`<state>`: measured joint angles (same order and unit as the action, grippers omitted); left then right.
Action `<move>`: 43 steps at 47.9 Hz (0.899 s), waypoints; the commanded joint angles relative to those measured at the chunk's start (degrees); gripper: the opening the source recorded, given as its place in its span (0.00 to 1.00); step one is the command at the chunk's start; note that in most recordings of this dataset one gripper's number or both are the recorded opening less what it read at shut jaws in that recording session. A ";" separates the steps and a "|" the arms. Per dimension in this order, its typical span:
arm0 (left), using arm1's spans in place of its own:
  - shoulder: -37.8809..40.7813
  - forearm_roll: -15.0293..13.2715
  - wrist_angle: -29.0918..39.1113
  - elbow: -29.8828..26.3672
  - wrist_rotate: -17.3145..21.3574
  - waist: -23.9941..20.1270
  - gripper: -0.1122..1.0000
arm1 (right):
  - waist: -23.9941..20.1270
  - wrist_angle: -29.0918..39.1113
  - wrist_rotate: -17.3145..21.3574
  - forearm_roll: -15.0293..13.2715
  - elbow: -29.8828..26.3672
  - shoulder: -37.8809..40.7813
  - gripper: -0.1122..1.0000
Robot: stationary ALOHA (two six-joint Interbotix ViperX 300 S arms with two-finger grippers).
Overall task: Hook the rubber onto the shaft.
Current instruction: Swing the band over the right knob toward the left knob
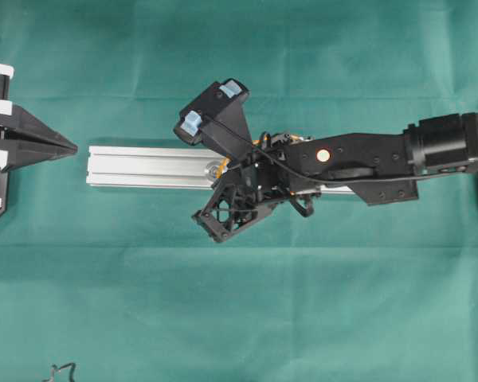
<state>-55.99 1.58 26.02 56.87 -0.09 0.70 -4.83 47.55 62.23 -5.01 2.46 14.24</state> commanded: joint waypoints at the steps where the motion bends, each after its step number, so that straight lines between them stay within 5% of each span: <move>1: 0.18 0.18 -0.26 -1.76 0.00 0.18 0.10 | 0.44 -0.44 0.00 -0.18 -2.20 -0.62 0.16; 43: 0.18 0.18 -0.26 -1.76 0.09 0.18 0.10 | 1.58 -2.11 0.00 -0.18 -8.35 5.10 0.16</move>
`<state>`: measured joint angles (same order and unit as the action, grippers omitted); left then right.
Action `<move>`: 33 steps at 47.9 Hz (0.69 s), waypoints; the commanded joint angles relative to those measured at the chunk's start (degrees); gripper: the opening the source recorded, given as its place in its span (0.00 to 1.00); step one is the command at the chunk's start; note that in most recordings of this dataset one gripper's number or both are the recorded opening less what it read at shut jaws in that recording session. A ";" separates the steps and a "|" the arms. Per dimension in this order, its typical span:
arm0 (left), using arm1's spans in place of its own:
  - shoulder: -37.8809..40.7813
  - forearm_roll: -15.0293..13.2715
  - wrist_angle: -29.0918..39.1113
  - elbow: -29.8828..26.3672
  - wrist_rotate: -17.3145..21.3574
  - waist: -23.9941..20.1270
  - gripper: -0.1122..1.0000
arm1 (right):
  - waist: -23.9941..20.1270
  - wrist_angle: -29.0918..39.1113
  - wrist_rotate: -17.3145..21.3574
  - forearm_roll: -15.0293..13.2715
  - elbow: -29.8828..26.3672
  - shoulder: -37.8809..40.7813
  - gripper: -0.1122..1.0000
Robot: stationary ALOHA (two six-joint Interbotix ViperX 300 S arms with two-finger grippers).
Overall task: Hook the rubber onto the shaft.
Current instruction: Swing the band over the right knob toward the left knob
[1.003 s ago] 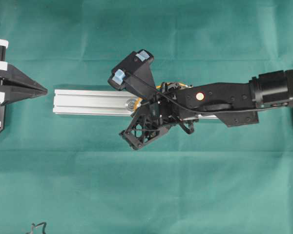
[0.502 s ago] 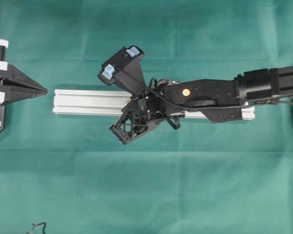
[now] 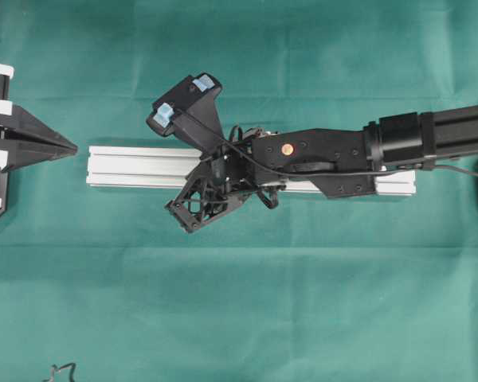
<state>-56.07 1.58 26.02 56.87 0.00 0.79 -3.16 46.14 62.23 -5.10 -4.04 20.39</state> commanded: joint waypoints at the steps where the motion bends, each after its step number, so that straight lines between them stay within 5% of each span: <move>1: 0.26 0.18 -0.26 -1.76 -0.09 0.09 0.10 | -0.09 -0.70 0.00 -0.09 -1.93 -0.97 0.16; 33: 0.26 0.18 -0.26 -1.76 -0.09 0.09 0.10 | 0.53 -1.23 0.00 -0.09 -1.93 0.70 0.16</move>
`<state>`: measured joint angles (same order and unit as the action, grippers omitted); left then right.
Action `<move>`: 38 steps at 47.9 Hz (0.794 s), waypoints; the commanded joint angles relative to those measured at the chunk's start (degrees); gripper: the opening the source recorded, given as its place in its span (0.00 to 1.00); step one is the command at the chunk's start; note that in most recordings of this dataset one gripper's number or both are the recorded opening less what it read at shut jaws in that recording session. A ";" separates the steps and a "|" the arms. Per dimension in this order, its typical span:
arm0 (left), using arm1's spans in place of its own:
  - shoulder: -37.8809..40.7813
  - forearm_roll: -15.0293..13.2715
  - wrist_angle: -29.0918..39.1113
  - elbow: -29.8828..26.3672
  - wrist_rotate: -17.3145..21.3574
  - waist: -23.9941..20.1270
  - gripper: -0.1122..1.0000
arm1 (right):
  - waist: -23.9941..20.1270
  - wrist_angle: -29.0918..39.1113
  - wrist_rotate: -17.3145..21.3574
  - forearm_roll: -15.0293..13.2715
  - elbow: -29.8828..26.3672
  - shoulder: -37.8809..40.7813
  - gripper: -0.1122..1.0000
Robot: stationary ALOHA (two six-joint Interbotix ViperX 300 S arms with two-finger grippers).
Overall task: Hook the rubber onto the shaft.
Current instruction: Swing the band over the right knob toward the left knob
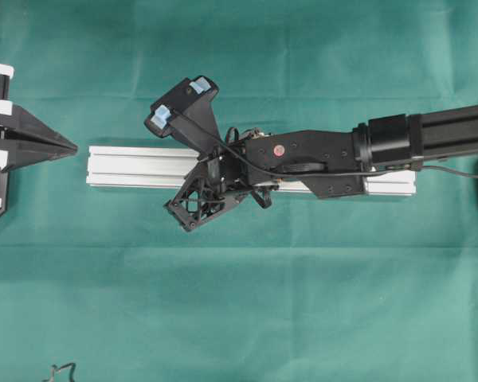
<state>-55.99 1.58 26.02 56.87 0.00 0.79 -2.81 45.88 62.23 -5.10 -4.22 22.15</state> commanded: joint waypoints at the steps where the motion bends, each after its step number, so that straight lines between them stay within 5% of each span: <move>1: 0.18 0.18 -0.26 -1.76 -0.09 0.09 0.10 | 0.18 -1.14 0.00 -0.09 -1.76 -0.97 0.16; 38: 0.18 0.18 -0.26 -1.76 0.00 0.09 0.10 | 0.79 -2.81 0.00 -0.79 -1.76 0.88 0.16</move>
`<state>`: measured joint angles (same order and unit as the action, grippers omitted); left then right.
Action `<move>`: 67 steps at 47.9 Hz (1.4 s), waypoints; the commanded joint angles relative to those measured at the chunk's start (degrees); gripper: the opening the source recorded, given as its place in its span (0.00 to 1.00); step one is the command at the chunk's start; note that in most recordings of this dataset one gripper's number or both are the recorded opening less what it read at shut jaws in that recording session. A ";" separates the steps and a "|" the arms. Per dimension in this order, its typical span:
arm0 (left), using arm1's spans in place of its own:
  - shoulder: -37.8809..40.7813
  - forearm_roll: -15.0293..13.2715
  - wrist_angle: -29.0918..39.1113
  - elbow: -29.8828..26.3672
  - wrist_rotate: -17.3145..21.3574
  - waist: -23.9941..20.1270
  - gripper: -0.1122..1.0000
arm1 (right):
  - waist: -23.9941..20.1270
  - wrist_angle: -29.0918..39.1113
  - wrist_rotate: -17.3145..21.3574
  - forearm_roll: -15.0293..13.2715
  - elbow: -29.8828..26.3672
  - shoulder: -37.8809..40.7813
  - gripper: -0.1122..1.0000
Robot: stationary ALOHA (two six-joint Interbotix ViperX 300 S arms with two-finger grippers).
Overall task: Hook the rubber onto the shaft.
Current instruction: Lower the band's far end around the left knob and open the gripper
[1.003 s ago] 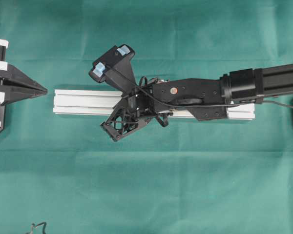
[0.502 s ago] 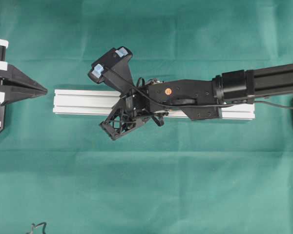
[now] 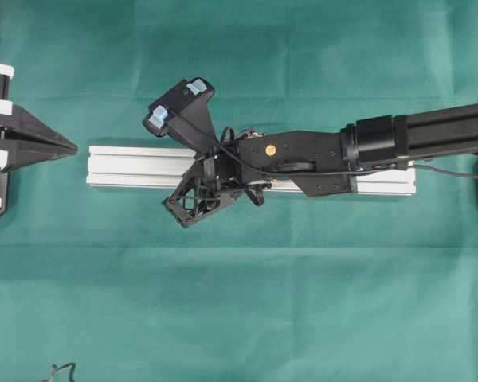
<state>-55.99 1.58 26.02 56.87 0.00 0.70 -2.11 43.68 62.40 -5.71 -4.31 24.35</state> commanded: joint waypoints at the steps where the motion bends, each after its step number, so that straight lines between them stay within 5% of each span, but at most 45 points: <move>1: 0.18 0.18 -0.26 -1.76 0.00 0.18 0.10 | 0.09 -0.62 -0.18 -0.26 -1.67 -1.32 0.16; 67: 0.18 0.18 -0.26 -1.76 -0.18 0.18 0.10 | -2.11 3.25 -0.18 -0.26 3.16 -5.10 0.16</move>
<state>-55.99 1.58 26.02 56.87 -0.18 0.70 -3.78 47.02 62.14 -5.80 -1.14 22.68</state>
